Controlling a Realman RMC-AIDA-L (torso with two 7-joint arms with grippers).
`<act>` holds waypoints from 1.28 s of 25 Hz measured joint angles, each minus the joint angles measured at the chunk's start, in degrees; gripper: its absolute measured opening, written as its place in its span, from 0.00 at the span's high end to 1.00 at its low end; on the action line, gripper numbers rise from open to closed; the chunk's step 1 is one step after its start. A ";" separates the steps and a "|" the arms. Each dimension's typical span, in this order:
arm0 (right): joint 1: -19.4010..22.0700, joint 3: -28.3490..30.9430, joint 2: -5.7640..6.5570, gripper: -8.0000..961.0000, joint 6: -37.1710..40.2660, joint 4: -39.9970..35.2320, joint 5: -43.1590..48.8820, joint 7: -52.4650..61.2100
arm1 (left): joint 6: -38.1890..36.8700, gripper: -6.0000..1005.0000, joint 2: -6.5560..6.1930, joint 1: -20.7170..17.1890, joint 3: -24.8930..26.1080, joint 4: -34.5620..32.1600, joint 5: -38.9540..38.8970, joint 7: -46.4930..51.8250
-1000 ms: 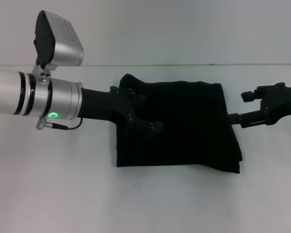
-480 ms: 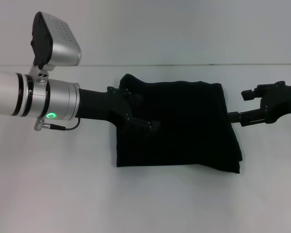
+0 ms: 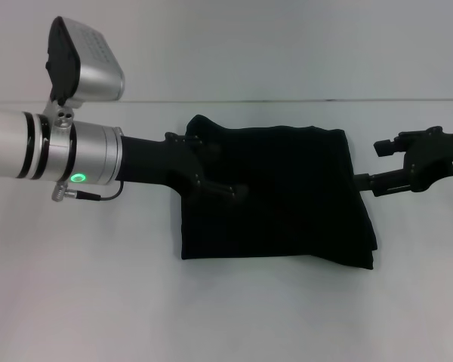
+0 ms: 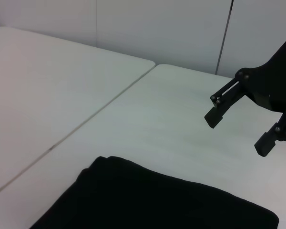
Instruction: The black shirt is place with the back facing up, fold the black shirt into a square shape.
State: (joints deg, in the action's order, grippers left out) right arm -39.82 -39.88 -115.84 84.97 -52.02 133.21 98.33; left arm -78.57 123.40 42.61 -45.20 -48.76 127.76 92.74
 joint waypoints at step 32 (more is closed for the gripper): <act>9.40 9.48 -2.79 0.07 4.62 2.08 -28.45 -12.05 | -20.26 0.06 1.05 -6.99 13.18 12.94 -39.19 -6.19</act>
State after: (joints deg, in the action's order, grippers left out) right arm -30.42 -30.40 -118.63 89.59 -49.94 104.76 86.28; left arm -98.83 124.45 35.62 -32.02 -35.83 88.58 86.54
